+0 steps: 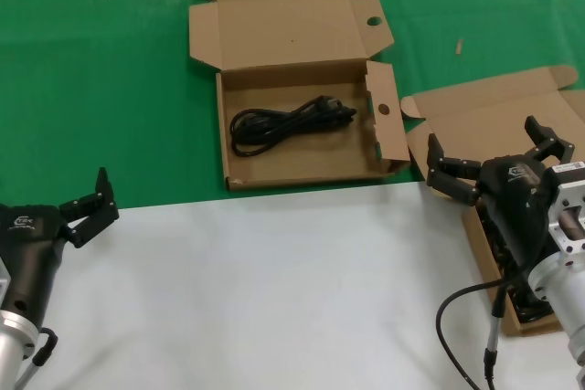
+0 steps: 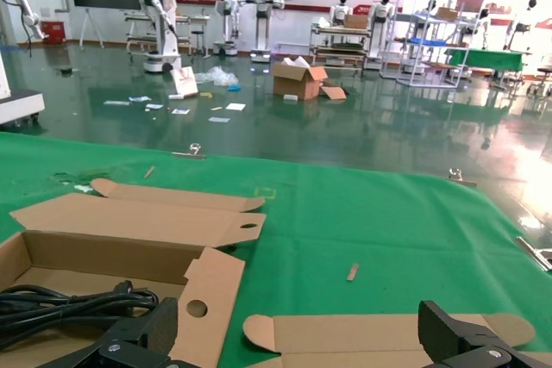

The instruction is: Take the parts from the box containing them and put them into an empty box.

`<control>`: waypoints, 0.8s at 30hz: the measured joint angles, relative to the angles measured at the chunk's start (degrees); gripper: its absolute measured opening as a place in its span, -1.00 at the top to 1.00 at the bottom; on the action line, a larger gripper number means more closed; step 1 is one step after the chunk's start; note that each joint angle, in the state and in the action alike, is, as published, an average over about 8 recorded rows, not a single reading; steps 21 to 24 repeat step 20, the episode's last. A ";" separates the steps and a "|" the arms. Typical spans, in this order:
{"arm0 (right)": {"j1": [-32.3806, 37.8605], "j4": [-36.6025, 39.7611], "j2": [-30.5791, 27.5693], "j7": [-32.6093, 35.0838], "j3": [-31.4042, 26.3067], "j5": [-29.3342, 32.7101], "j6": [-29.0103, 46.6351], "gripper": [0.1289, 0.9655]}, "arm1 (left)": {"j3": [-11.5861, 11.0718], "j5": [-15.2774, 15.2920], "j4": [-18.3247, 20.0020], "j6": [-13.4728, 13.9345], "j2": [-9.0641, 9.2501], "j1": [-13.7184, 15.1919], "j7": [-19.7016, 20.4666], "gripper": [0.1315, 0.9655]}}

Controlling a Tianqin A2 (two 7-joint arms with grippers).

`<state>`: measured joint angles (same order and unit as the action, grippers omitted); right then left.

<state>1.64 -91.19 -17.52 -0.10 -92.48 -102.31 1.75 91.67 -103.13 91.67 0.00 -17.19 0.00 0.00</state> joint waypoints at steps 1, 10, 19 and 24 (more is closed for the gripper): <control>0.00 0.00 0.00 0.00 0.00 0.00 0.00 -1.00 | 0.00 0.00 0.00 0.00 0.00 0.00 0.00 -1.00; 0.00 0.00 0.00 0.00 0.00 0.00 0.00 -1.00 | 0.00 0.00 0.00 0.00 0.00 0.00 0.00 -1.00; 0.00 0.00 0.00 0.00 0.00 0.00 0.00 -1.00 | 0.00 0.00 0.00 0.00 0.00 0.00 0.00 -1.00; 0.00 0.00 0.00 0.00 0.00 0.00 0.00 -1.00 | 0.00 0.00 0.00 0.00 0.00 0.00 0.00 -1.00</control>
